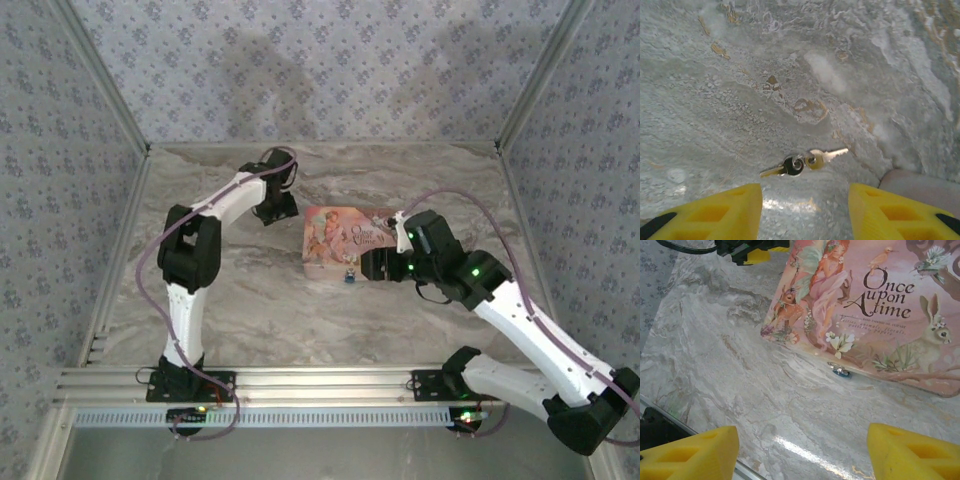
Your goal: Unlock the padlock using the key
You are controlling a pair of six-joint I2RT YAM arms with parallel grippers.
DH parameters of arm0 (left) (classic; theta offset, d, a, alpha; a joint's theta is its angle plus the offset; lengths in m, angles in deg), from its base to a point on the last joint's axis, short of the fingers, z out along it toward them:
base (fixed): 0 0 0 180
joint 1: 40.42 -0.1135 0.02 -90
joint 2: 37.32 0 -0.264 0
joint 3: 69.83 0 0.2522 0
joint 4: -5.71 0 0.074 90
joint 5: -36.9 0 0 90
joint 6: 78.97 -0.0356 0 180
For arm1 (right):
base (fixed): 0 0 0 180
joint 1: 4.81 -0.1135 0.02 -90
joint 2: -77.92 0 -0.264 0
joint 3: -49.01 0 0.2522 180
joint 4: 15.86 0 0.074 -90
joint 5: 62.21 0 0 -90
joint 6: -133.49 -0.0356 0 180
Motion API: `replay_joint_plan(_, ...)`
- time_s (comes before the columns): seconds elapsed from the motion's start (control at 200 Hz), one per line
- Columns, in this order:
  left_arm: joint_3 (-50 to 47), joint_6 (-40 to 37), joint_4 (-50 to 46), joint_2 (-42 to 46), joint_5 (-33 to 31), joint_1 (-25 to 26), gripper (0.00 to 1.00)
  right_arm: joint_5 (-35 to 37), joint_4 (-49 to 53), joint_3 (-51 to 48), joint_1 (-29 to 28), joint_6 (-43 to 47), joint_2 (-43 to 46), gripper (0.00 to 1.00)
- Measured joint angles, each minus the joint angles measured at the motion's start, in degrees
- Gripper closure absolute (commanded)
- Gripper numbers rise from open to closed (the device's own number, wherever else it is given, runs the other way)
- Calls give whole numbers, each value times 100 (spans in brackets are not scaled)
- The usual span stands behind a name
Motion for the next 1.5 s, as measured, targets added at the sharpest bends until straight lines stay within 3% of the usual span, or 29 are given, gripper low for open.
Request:
replay_joint_plan(0.59, 387, 553, -190, -597, 17, 0, 61, 52, 247, -129, 131, -39, 149, 30)
replay_joint_plan(1.009, 468, 605, -264, -699, 42, -4, 100, 48, 282, -136, 400, -28, 358, 29)
replay_joint_plan(1.229, 409, 573, -179, -673, 44, -4, 100, -15, 286, -229, 603, -20, 474, 30)
replay_joint_plan(1.499, -463, 496, 83, -9, 42, -55, 100, -142, 278, -374, 730, -28, 610, 30)
